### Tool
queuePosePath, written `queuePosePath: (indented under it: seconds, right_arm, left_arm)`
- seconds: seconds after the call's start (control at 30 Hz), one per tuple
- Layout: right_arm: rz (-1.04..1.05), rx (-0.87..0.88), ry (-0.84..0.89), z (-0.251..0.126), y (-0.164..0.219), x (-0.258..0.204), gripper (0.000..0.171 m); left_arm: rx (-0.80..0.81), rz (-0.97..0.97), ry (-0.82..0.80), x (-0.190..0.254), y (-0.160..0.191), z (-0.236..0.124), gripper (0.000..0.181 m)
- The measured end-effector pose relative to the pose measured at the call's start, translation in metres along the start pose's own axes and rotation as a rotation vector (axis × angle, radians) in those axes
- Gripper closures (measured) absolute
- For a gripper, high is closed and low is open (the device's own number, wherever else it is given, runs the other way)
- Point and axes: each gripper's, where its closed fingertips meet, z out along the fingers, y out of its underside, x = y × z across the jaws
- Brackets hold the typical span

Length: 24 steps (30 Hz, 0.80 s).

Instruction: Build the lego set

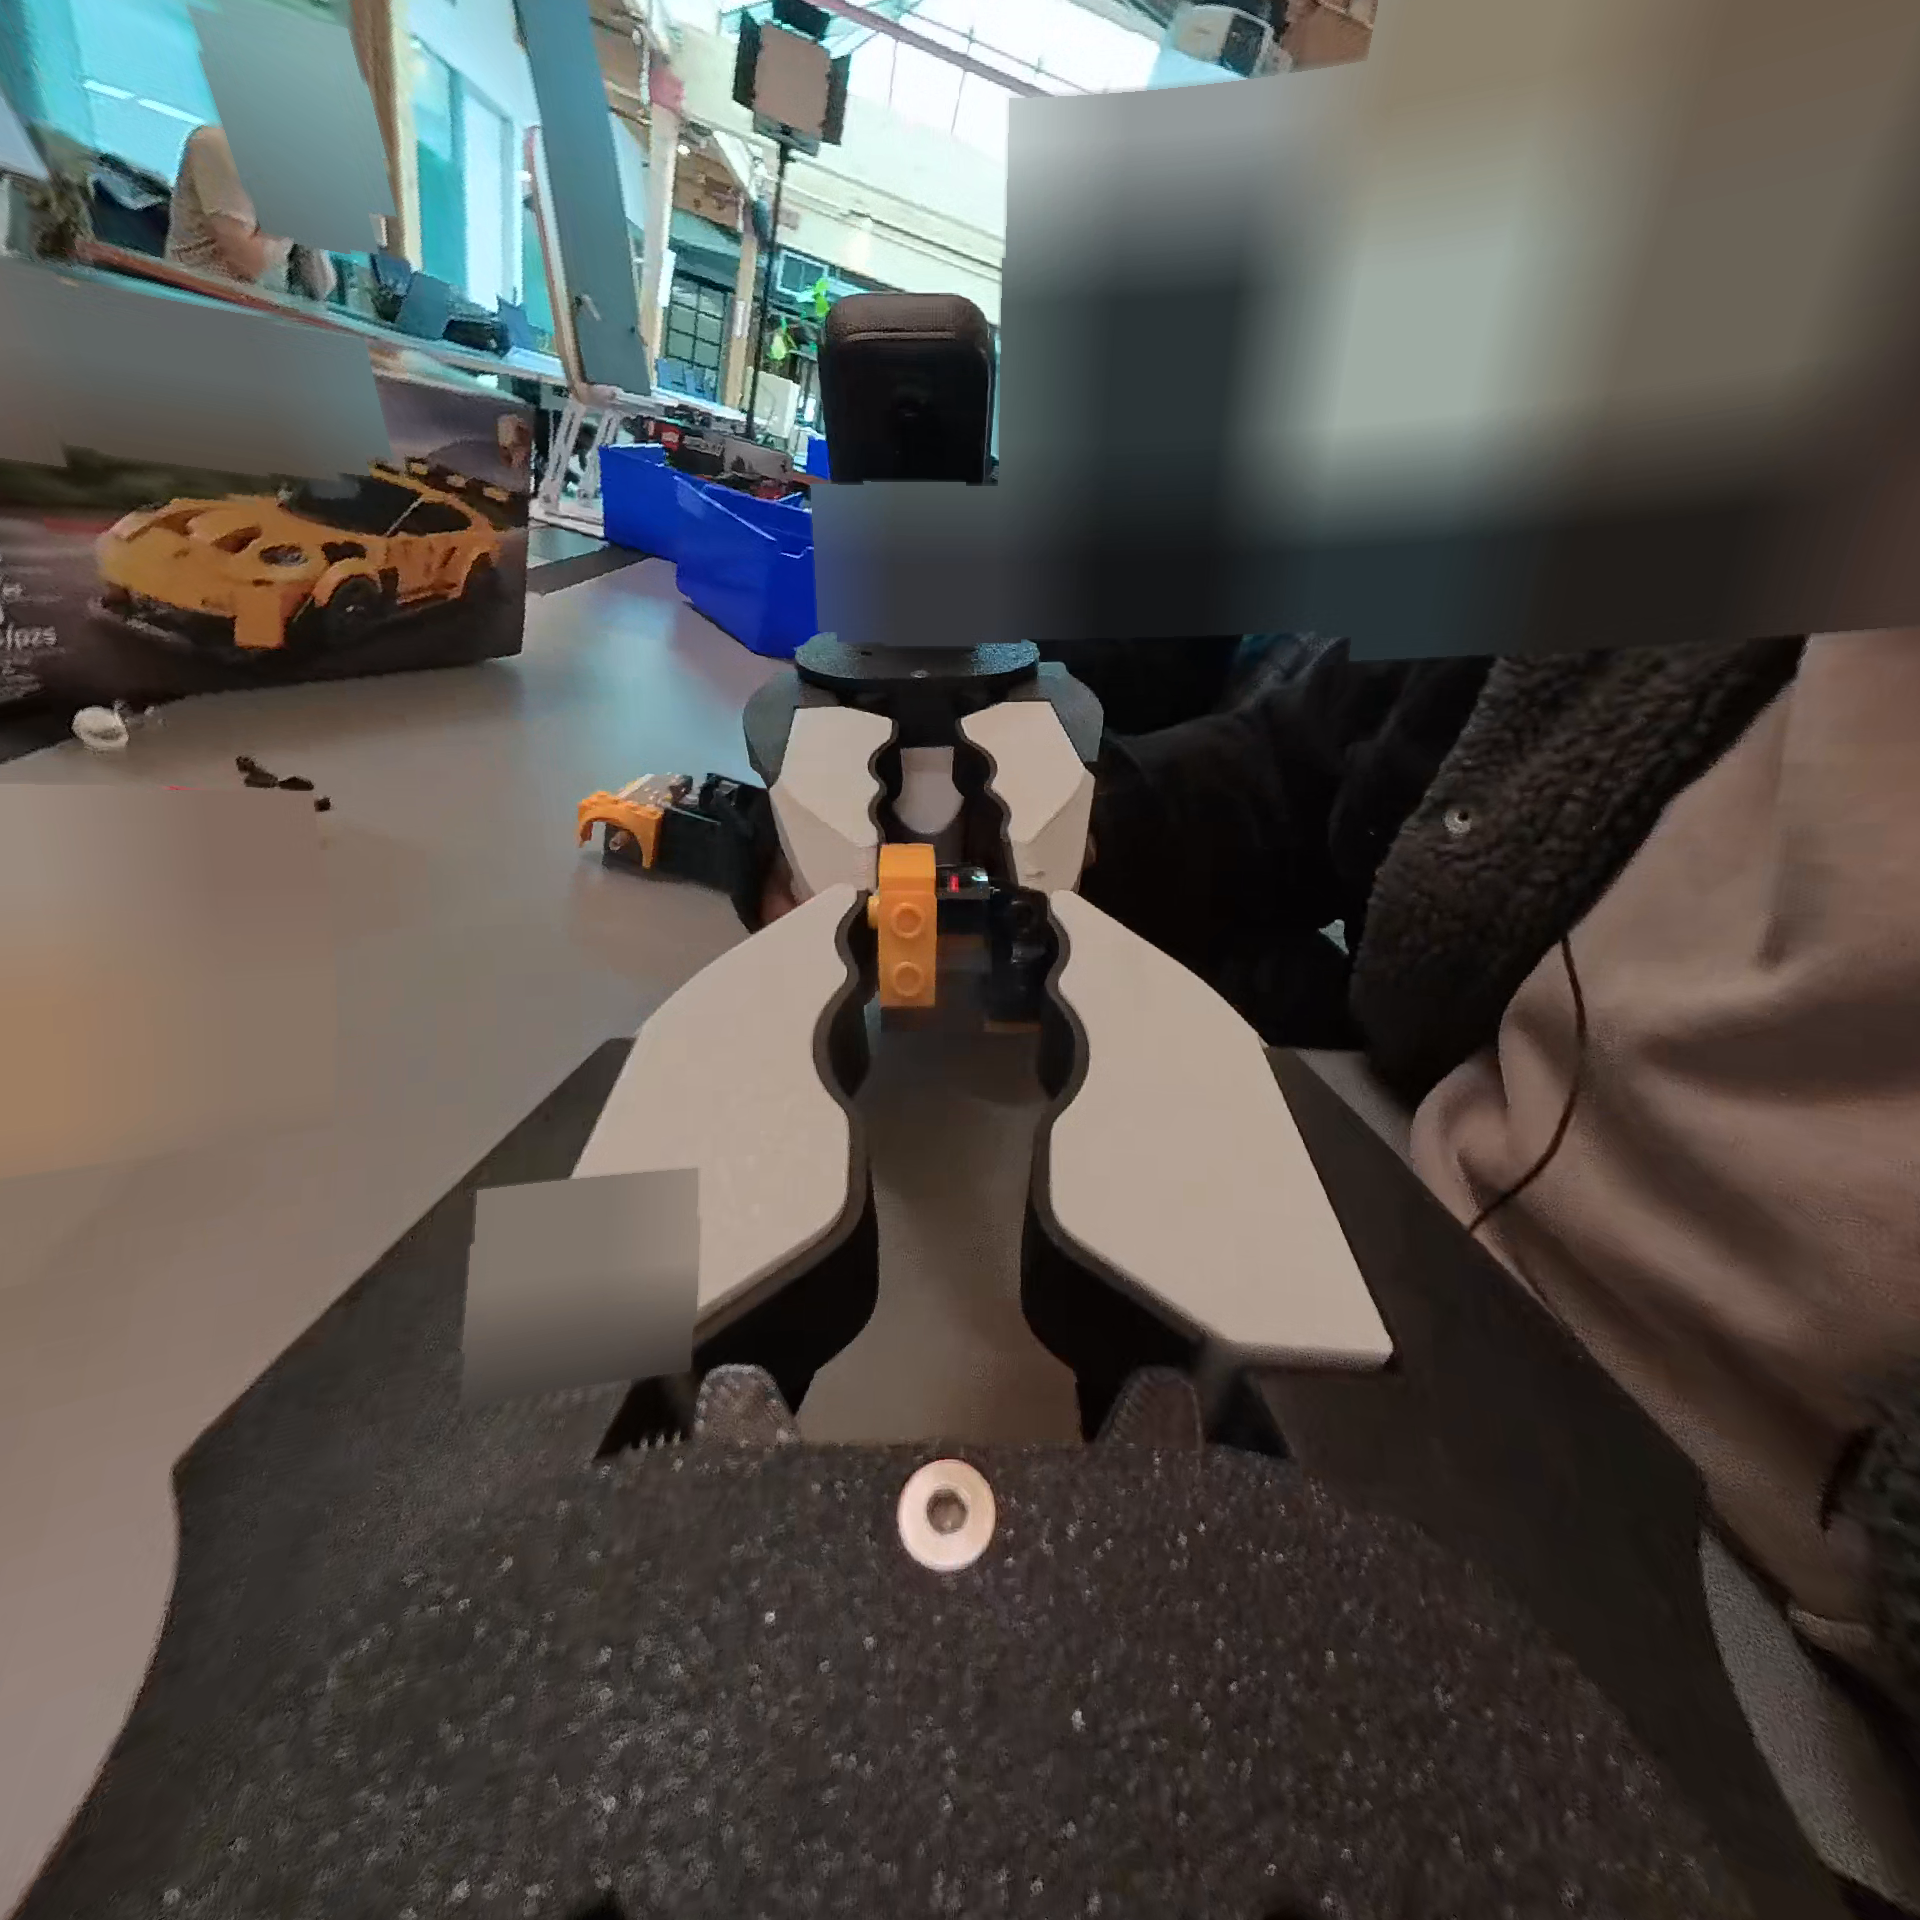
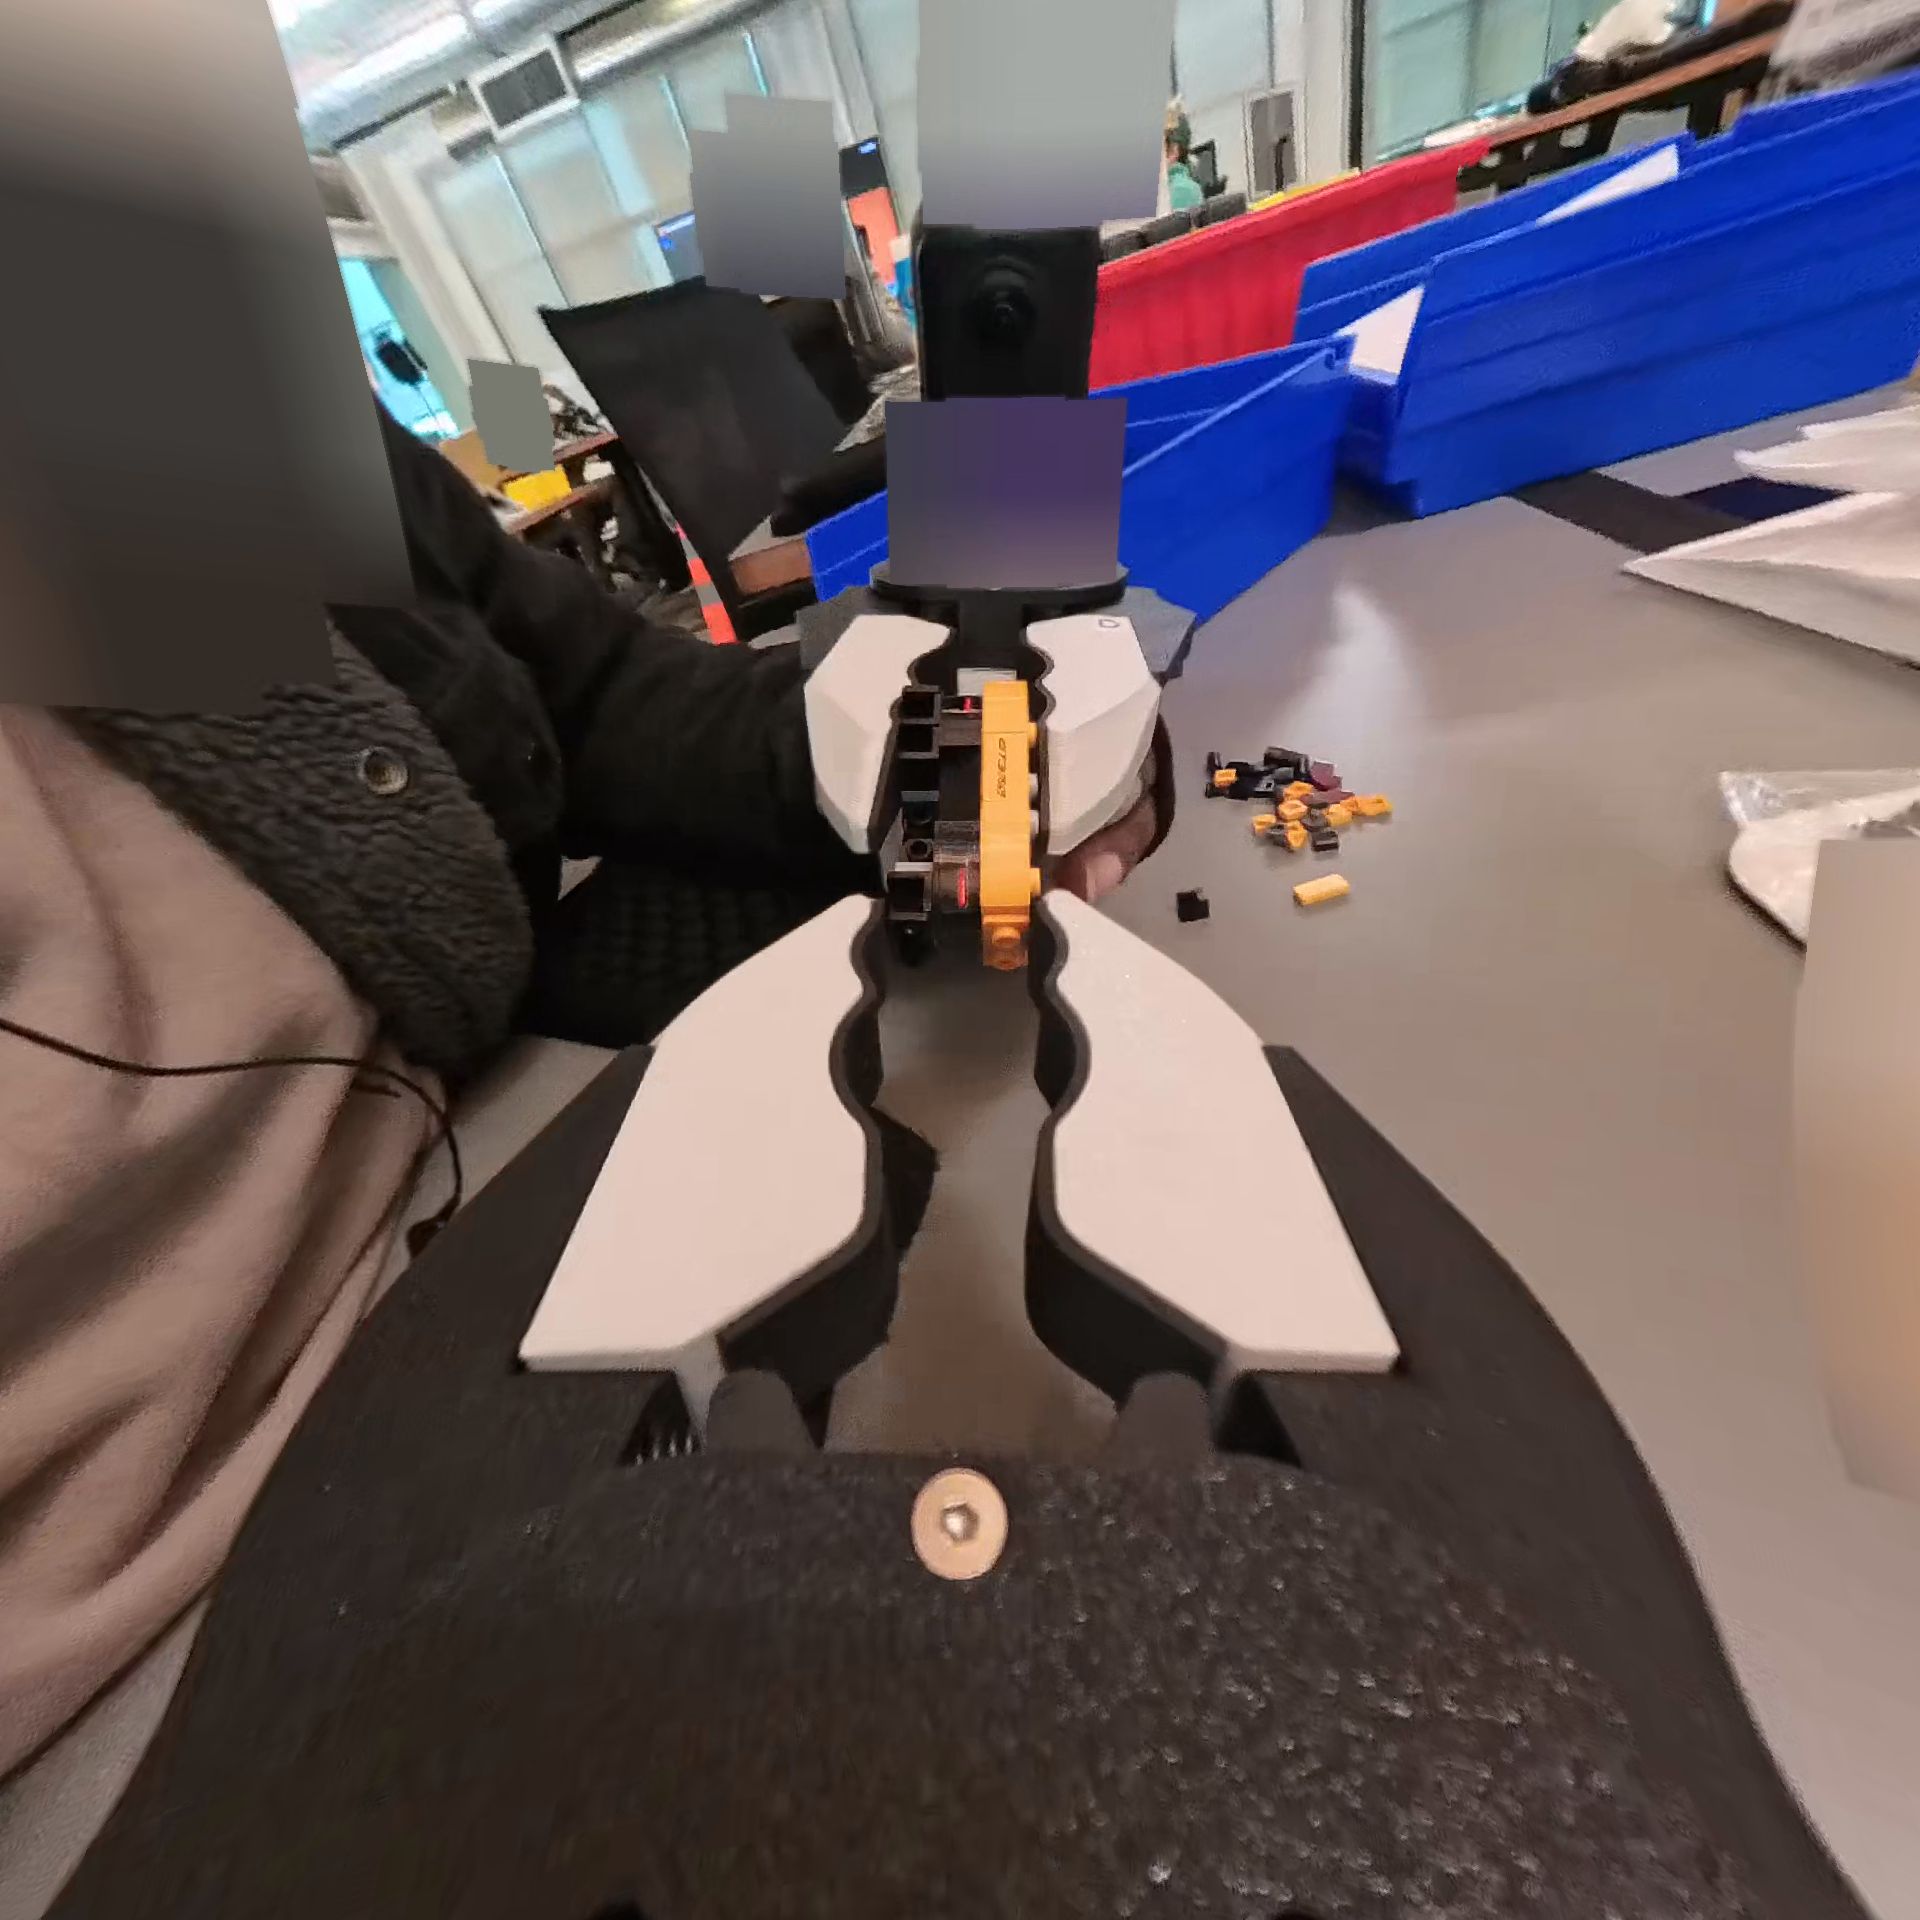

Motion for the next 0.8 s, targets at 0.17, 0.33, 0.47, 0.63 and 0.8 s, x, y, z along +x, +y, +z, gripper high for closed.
queuePosePath:
  seconds: [0.17, 0.33, 0.47, 0.63, 0.8]
  right_arm:
    - [-0.075, -0.055, 0.019, -0.003, 0.002, -0.003, 0.146]
    - [-0.087, -0.317, 0.159, -0.004, 0.048, 0.026, 0.146]
    - [-0.158, -0.494, 0.217, -0.003, 0.076, 0.034, 0.146]
    - [-0.193, -0.567, 0.231, -0.004, 0.086, 0.035, 0.146]
    - [-0.204, -0.576, 0.249, -0.005, 0.086, 0.038, 0.146]
  left_arm:
    - [-0.069, 0.159, -0.039, 0.001, -0.009, -0.015, 0.137]
    - [-0.155, 0.253, -0.352, -0.048, -0.040, -0.084, 0.158]
    - [-0.533, 0.211, -0.426, -0.064, 0.005, -0.117, 0.168]
    - [-0.959, 0.254, -0.412, -0.072, 0.083, -0.127, 0.158]
    - [-0.969, 0.257, -0.409, -0.075, 0.091, -0.119, 0.158]
